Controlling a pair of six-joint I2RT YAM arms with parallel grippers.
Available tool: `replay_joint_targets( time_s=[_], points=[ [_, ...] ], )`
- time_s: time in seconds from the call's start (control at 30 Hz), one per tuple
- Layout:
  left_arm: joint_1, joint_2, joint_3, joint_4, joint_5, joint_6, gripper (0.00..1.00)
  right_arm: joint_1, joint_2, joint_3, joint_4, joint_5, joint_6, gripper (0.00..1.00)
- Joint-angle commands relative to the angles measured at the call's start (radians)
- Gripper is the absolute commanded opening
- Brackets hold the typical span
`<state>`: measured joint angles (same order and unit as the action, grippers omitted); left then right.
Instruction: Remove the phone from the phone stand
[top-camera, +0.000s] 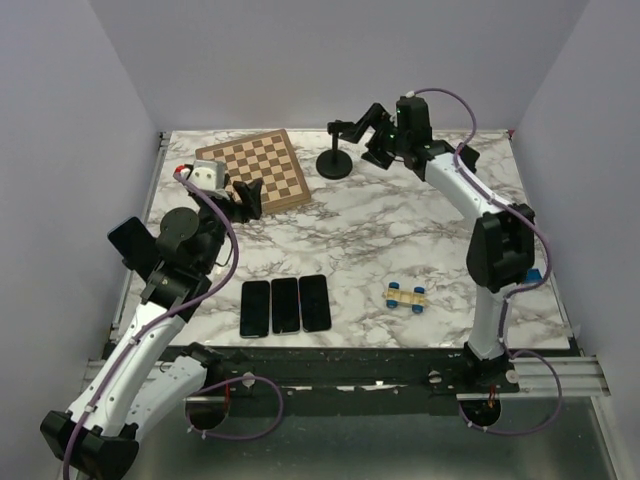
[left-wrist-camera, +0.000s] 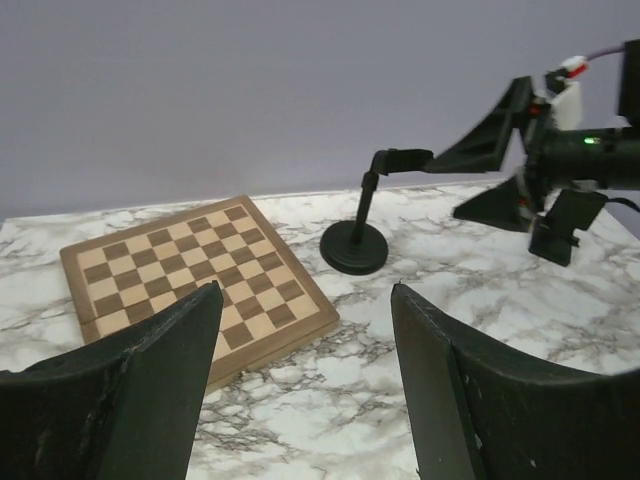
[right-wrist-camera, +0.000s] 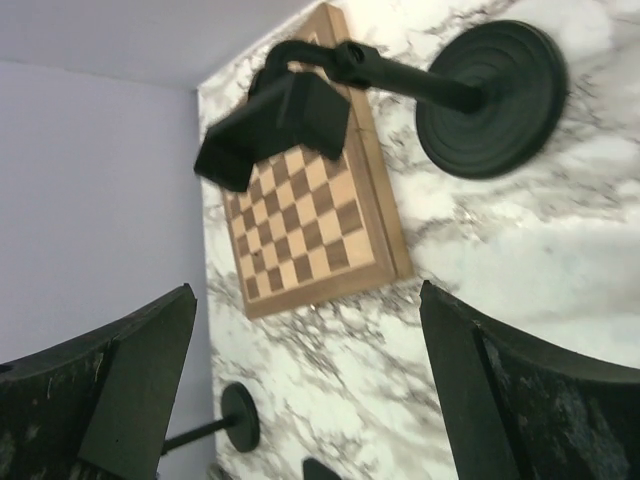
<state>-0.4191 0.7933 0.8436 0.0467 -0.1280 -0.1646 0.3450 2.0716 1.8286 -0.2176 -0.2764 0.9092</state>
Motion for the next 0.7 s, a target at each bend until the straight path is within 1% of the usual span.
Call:
replay_joint_targets(
  time_s=[0.0, 0.07, 0.13, 0.2, 0.23, 0.3, 0.33, 0.4, 0.47, 0.5, 0.57, 0.67],
  points=[
    [0.005, -0.017, -0.039, 0.043, -0.142, 0.053, 0.77, 0.004, -0.193, -0.179, -0.07, 0.088, -0.15, 1.0],
    [0.004, -0.013, -0.055, 0.054, -0.184, 0.075, 0.77, 0.016, -0.273, -0.284, -0.048, 0.086, -0.183, 1.0],
    [-0.001, -0.006, -0.056, 0.051, -0.237, 0.112, 0.78, 0.043, -0.339, -0.373, -0.035, 0.052, -0.233, 1.0],
    [-0.004, -0.004, -0.062, 0.062, -0.278, 0.159, 0.78, 0.085, -0.402, -0.458, -0.036, 0.035, -0.285, 1.0],
    [-0.004, -0.003, -0.065, 0.063, -0.306, 0.194, 0.8, 0.115, -0.439, -0.503, -0.031, 0.027, -0.309, 1.0],
    [-0.006, -0.004, -0.048, 0.02, -0.348, 0.2, 0.83, 0.174, -0.508, -0.606, -0.001, 0.027, -0.339, 1.0],
    [-0.006, -0.006, -0.026, -0.032, -0.346, 0.189, 0.83, 0.198, -0.543, -0.661, 0.014, 0.028, -0.347, 1.0],
    [-0.006, -0.012, 0.035, -0.201, -0.348, 0.145, 0.84, 0.237, -0.6, -0.751, 0.045, 0.031, -0.344, 1.0],
    [-0.003, -0.025, 0.106, -0.362, -0.384, 0.071, 0.88, 0.25, -0.652, -0.838, 0.089, 0.032, -0.314, 1.0],
    [-0.001, -0.037, 0.137, -0.429, -0.397, 0.048, 0.91, 0.251, -0.671, -0.877, 0.117, 0.027, -0.301, 1.0],
    [0.007, -0.06, 0.189, -0.556, -0.449, 0.001, 0.98, 0.254, -0.708, -0.923, 0.147, 0.027, -0.283, 1.0],
    [0.035, -0.061, 0.276, -0.756, -0.547, -0.07, 0.99, 0.256, -0.745, -0.937, 0.144, 0.042, -0.276, 1.0]
  ],
)
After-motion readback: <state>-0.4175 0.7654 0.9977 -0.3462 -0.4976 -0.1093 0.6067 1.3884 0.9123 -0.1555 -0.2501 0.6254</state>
